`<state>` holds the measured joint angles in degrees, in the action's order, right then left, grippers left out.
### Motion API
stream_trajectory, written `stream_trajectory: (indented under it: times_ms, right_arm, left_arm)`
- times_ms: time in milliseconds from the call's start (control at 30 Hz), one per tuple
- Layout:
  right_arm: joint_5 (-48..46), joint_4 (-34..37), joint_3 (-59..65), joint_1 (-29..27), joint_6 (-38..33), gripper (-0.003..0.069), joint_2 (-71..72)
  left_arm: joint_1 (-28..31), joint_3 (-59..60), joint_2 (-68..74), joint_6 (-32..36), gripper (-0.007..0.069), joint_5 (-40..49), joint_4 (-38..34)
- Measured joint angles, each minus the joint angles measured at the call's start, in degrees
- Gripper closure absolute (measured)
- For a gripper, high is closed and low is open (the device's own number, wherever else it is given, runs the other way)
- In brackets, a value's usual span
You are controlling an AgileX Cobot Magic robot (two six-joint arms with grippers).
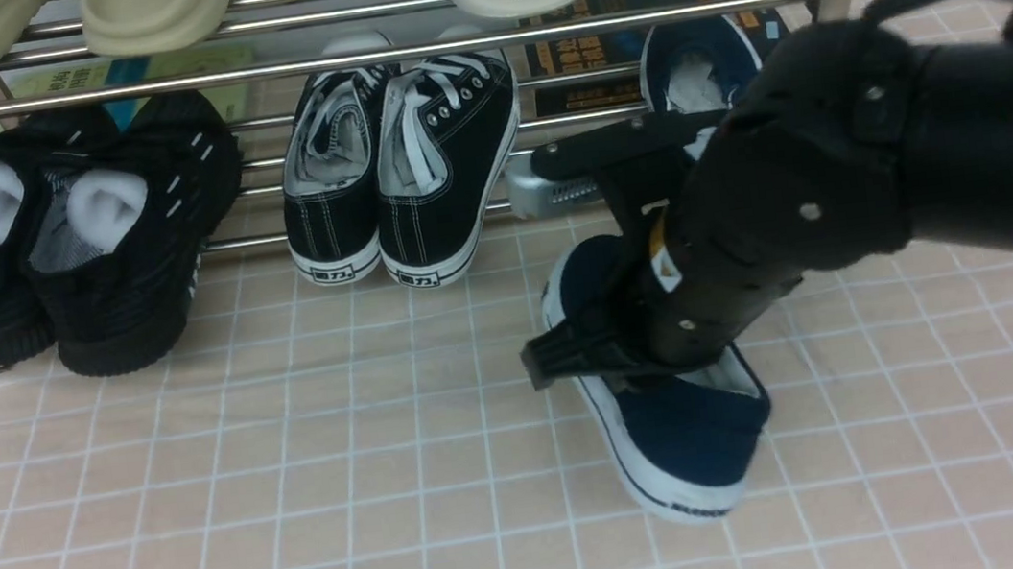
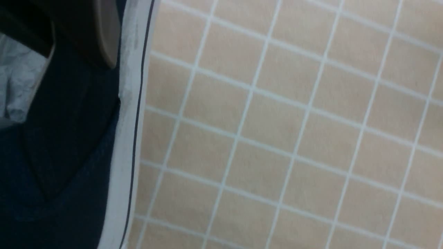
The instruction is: Take the shoes off the shelf from the light coffee tablecloth by hand.
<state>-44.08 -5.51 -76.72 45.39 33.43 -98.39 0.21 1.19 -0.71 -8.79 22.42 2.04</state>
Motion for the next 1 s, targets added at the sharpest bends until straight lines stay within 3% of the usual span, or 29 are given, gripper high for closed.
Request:
stream_trajectory:
  times_ms: [633,767,867,1000]
  right_arm:
    - [8.13,-6.12,0.00,0.00,5.20,0.0603,-6.18]
    - [10.88,-6.00,0.00,0.11,7.42,0.0535,-7.49]
    - [14.07,-6.00,-0.11,0.11,7.75,0.0405,-7.60]
    - [15.37,-5.52,-0.17,0.11,7.80,0.0291,-7.41]
  left_arm:
    - [0.00,0.00,0.00,0.00,0.0384,0.00,0.00]
    - [0.00,0.00,0.00,0.00,0.0384,0.00,0.00]
    - [0.00,0.00,0.00,0.00,0.0384,0.00,0.00]
    - [0.00,0.00,0.00,0.00,0.0384,0.00,0.00]
